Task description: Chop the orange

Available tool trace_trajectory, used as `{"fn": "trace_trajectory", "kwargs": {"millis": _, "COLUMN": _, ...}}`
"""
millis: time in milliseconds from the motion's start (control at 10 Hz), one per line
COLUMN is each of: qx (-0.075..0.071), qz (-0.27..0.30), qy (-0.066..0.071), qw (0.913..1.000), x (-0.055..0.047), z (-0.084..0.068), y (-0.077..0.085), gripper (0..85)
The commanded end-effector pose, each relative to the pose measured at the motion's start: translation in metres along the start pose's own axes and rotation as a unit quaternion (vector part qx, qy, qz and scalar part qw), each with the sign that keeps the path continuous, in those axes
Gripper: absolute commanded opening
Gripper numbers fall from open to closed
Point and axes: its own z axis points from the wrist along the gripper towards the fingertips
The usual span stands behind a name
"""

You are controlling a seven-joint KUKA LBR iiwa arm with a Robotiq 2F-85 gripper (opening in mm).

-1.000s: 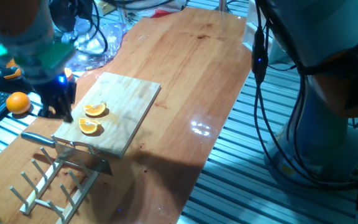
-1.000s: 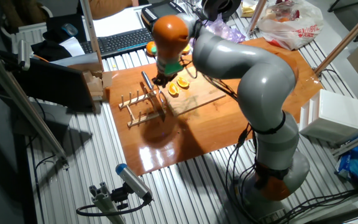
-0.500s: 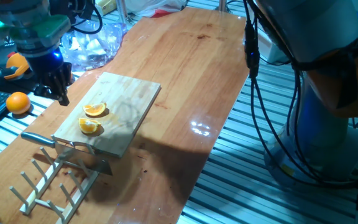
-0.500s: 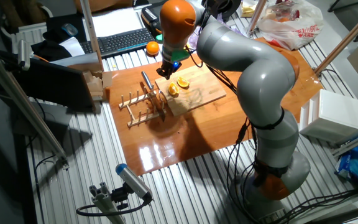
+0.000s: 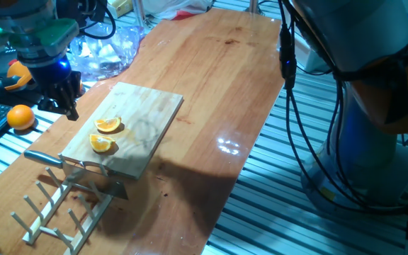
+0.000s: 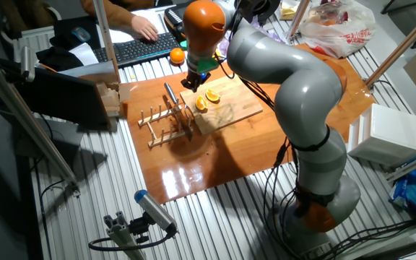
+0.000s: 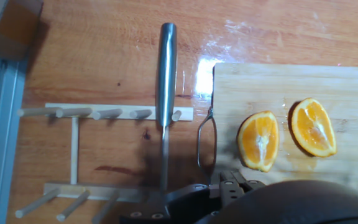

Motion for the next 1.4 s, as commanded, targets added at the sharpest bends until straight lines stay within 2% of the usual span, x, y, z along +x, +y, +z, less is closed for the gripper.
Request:
{"fn": "trace_trajectory", "kwargs": {"millis": 0, "qx": -0.004, "qz": 0.002, "qy": 0.000, "qw": 1.0000, "x": -0.0009, "z": 0.0005, "y": -0.0005, "gripper": 0.0}}
{"fn": "trace_trajectory", "kwargs": {"millis": 1300, "qx": -0.008, "qz": 0.001, "qy": 0.002, "qw": 1.0000, "x": -0.0021, "z": 0.0020, "y": -0.0006, "gripper": 0.0}}
